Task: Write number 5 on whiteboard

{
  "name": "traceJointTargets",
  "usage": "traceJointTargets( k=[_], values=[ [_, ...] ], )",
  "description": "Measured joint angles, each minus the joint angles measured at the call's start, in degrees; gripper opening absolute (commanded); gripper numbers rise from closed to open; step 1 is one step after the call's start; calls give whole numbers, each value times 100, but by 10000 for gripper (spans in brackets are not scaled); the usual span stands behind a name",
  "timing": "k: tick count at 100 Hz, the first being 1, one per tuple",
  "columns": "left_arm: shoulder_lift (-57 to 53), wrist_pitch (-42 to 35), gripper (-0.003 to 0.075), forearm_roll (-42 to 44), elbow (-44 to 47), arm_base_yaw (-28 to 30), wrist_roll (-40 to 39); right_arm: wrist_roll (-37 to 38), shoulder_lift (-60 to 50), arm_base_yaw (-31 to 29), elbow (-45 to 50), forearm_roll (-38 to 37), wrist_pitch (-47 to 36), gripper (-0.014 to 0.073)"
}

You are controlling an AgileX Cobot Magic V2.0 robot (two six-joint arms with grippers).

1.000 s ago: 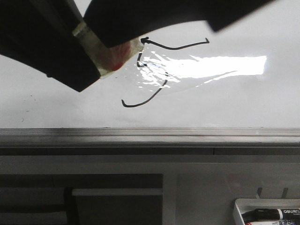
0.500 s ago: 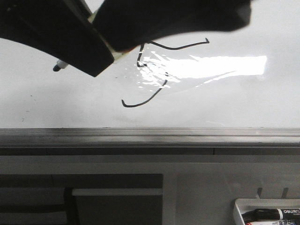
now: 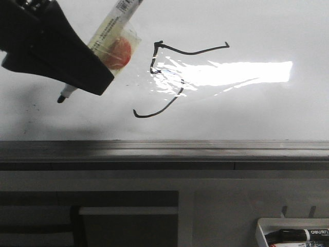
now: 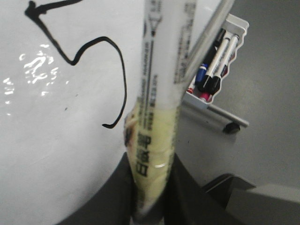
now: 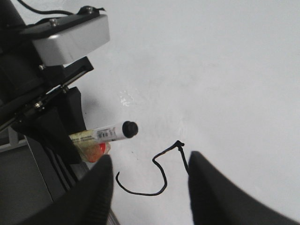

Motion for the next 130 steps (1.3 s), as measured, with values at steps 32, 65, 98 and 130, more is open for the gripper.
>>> traceJointTargets(
  k=[32, 65, 98, 130],
  values=[
    [0, -2653, -20, -2213, 699, 0, 0, 302, -331, -26, 90, 32, 496, -58],
    [407, -3275, -20, -2981, 641, 2, -10, 517, -345, -26, 137, 100, 631, -58],
    [939, -2902, -21, -3272, 149, -180, -21, 543, -345, -26, 137, 174, 666, -58],
    [1029, -2907, -20, -3276, 103, -261, -21, 558, -345, -26, 141, 252, 745, -58]
  ],
)
